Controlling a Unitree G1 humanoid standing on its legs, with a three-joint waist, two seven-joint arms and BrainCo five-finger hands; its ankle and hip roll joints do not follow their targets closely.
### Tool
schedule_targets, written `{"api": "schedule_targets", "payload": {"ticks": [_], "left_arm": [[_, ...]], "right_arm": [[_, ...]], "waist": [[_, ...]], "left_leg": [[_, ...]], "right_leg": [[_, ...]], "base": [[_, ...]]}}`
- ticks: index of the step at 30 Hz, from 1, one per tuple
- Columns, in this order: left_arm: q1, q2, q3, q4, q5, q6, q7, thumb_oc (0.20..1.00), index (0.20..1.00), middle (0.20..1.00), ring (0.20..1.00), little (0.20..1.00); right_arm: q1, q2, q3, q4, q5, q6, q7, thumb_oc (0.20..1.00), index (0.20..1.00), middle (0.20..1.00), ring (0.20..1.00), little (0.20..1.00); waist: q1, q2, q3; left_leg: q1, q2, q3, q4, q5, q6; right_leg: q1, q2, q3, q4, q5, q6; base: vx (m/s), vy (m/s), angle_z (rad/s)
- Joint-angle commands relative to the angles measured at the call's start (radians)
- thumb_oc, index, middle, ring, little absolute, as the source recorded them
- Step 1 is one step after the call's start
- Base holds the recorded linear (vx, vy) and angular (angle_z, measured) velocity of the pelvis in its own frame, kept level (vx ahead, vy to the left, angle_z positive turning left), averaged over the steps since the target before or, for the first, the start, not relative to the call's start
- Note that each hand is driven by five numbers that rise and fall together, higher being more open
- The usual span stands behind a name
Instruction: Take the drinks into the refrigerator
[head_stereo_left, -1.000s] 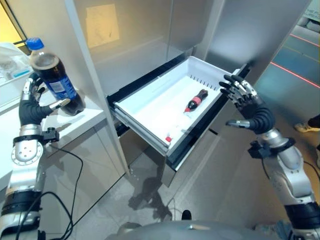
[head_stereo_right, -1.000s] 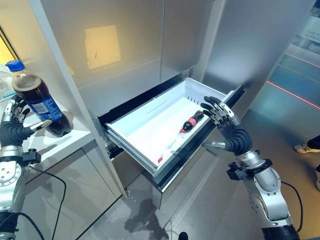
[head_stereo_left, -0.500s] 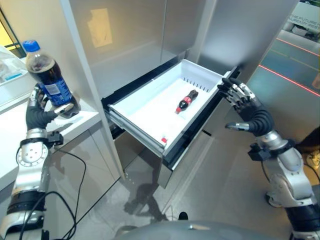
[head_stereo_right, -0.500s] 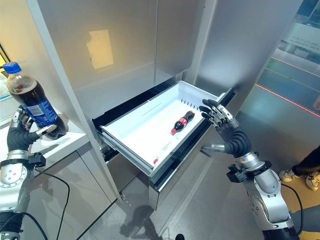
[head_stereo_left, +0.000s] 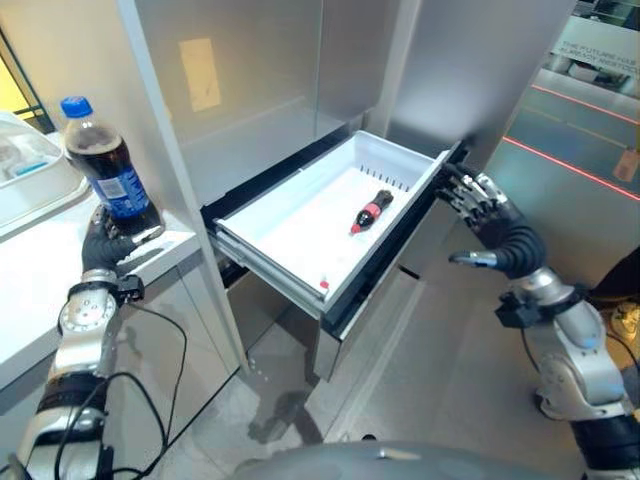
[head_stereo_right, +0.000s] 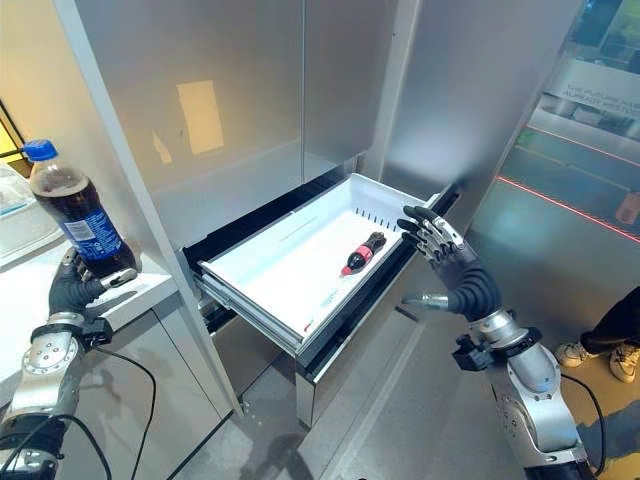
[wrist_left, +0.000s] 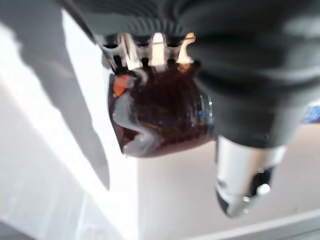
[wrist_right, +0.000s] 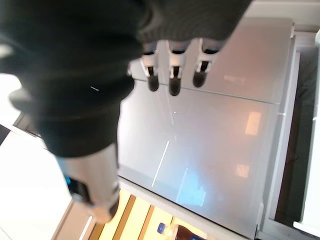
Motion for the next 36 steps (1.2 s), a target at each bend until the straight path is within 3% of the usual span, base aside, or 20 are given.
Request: {"api": "schedule_targets", "payload": {"ticks": [1,7,12,13,14,15,28,31,36], "left_arm": [[-0.129,0.005,-0.053,0.106,0.072,0.008,-0.021,1.0,1.0,1.0,1.0,1.0],[-0.236,0.019,-0.077,0.184,0.068,0.0,0.006,1.0,1.0,1.0,1.0,1.0],[-0.339,0.009,-0.13,0.147,0.016,-0.02,0.024,1.0,1.0,1.0,1.0,1.0],[-0.362,-0.008,-0.148,0.16,-0.003,-0.025,0.026,0.495,0.495,0.495,0.495,0.495],[-0.363,-0.008,-0.148,0.161,-0.003,-0.025,0.026,0.495,0.495,0.495,0.495,0.495],[-0.376,-0.019,-0.161,0.162,-0.007,-0.023,0.026,0.216,0.216,0.216,0.216,0.216],[-0.337,-0.167,-0.197,0.099,-0.076,-0.058,0.022,0.2,0.2,0.2,0.2,0.2],[-0.294,-0.181,-0.191,0.027,-0.094,-0.072,0.008,0.2,0.2,0.2,0.2,0.2],[-0.122,-0.195,-0.137,-0.25,-0.161,-0.114,-0.056,0.2,0.2,0.2,0.2,0.2]], "right_arm": [[-0.047,-0.008,-0.034,-0.096,0.051,-0.024,0.009,1.0,1.0,1.0,1.0,1.0],[-0.042,-0.014,-0.028,-0.099,0.064,-0.021,0.02,1.0,1.0,1.0,1.0,1.0],[-0.048,-0.022,-0.011,-0.105,0.075,-0.019,0.02,1.0,1.0,1.0,1.0,1.0],[-0.051,-0.023,-0.004,-0.103,0.072,-0.021,0.017,1.0,1.0,1.0,1.0,1.0],[-0.051,-0.023,-0.005,-0.103,0.072,-0.021,0.017,1.0,1.0,1.0,1.0,1.0],[-0.051,-0.023,-0.003,-0.102,0.073,-0.021,0.016,1.0,1.0,1.0,1.0,1.0],[-0.071,0.012,0.016,-0.102,0.044,-0.04,0.002,1.0,1.0,1.0,1.0,1.0],[-0.074,0.02,0.009,-0.092,0.035,-0.045,-0.007,1.0,1.0,1.0,1.0,1.0],[-0.075,0.041,-0.034,-0.067,-0.013,-0.069,-0.044,1.0,1.0,1.0,1.0,1.0]], "waist": [[-0.03,0.038,0.058],[-0.044,0.033,0.052],[-0.056,0.029,0.053],[-0.06,0.028,0.053],[-0.06,0.028,0.053],[-0.062,0.028,0.054],[-0.063,0.033,0.059],[-0.058,0.034,0.062],[-0.035,0.033,0.069]], "left_leg": [[0.009,-0.065,-0.044,0.007,-0.075,0.099],[0.019,-0.063,-0.033,0.007,-0.079,0.096],[0.021,-0.062,-0.031,0.007,-0.08,0.095],[0.02,-0.061,-0.03,0.007,-0.08,0.094],[0.02,-0.061,-0.03,0.007,-0.08,0.095],[0.02,-0.062,-0.031,0.007,-0.08,0.094],[0.014,-0.062,-0.036,0.007,-0.076,0.096],[0.01,-0.062,-0.04,0.007,-0.073,0.096],[0.0,-0.063,-0.05,0.007,-0.071,0.099]], "right_leg": [[0.079,0.055,-0.036,0.113,-0.16,-0.006],[0.079,0.062,-0.027,0.114,-0.161,-0.006],[0.077,0.065,-0.025,0.114,-0.158,-0.004],[0.077,0.065,-0.023,0.115,-0.158,-0.003],[0.077,0.065,-0.023,0.115,-0.158,-0.003],[0.076,0.065,-0.022,0.115,-0.156,-0.003],[0.076,0.062,-0.025,0.11,-0.149,-0.003],[0.075,0.06,-0.029,0.111,-0.147,-0.004],[0.076,0.056,-0.041,0.11,-0.143,-0.005]], "base": [[0.0,0.0,0.0],[0.0,0.0,0.0],[0.0,-0.002,-0.01],[0.0,0.0,0.0],[0.0,0.0,0.0],[0.0,0.0,0.0],[0.0,0.0,0.0],[0.0,0.0,0.0],[0.0,0.0,0.0]]}}
